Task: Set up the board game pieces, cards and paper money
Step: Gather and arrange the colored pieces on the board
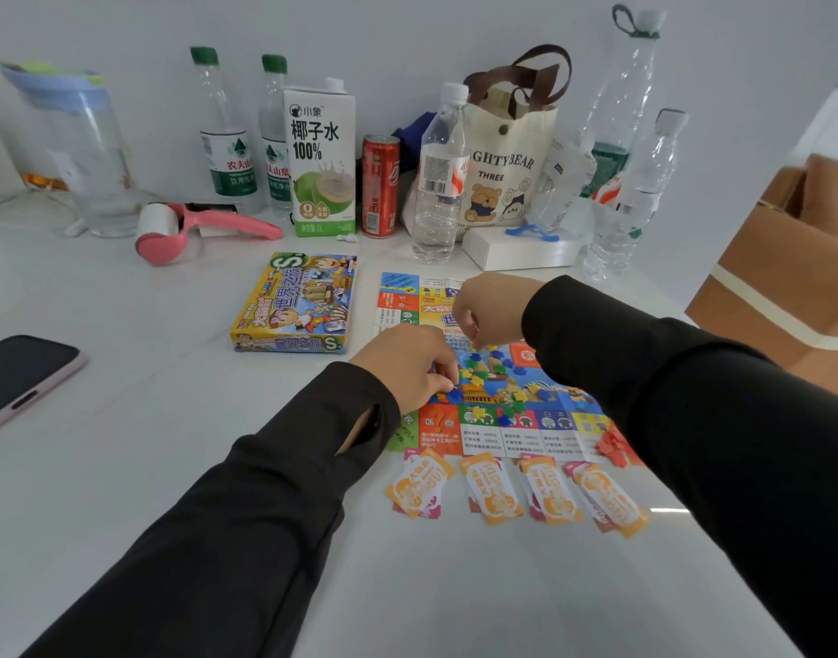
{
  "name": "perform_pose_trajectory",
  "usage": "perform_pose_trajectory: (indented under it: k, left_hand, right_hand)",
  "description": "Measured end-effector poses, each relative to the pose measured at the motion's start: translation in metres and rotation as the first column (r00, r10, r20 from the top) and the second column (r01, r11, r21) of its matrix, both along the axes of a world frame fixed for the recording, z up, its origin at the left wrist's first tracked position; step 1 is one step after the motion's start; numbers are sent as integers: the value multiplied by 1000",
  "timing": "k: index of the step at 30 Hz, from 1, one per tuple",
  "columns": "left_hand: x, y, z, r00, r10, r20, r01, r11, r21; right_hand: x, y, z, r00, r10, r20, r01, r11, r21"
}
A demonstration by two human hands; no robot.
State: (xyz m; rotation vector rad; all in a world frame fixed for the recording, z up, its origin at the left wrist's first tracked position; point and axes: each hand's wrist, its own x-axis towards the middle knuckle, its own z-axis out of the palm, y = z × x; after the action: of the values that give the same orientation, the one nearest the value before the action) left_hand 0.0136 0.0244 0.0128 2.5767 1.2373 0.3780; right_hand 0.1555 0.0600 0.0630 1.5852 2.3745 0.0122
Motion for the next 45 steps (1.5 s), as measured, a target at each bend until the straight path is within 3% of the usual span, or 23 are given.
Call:
perform_pose_trajectory:
  k: [6, 11, 17, 24, 39, 45]
  left_hand:
    - [-5, -6, 10, 986, 54, 160, -31, 989, -146]
    - [-15, -5, 22, 990, 37, 134, 1, 960, -278]
    - [3, -6, 21, 993, 114, -36, -117, 986, -120]
    - [24, 2, 28, 961, 157, -226, -187, 975, -120]
    - [31, 13, 26, 927, 178, -329, -242, 956, -165]
    - [27, 7, 33, 948, 100, -303, -125, 990, -64]
  right_hand:
    - [11, -30, 10, 983, -54, -176, 69, 994, 82]
    - [14, -52, 17, 927, -104, -361, 160, 978, 130]
    - [19, -81, -1, 859, -129, -495, 280, 929, 242]
    - [25, -80, -14, 814, -188, -550, 381, 887, 262]
    - [35, -83, -31, 714, -220, -665, 452, 870, 197]
    - [36, -84, -35, 704, -236, -670, 460, 870, 178]
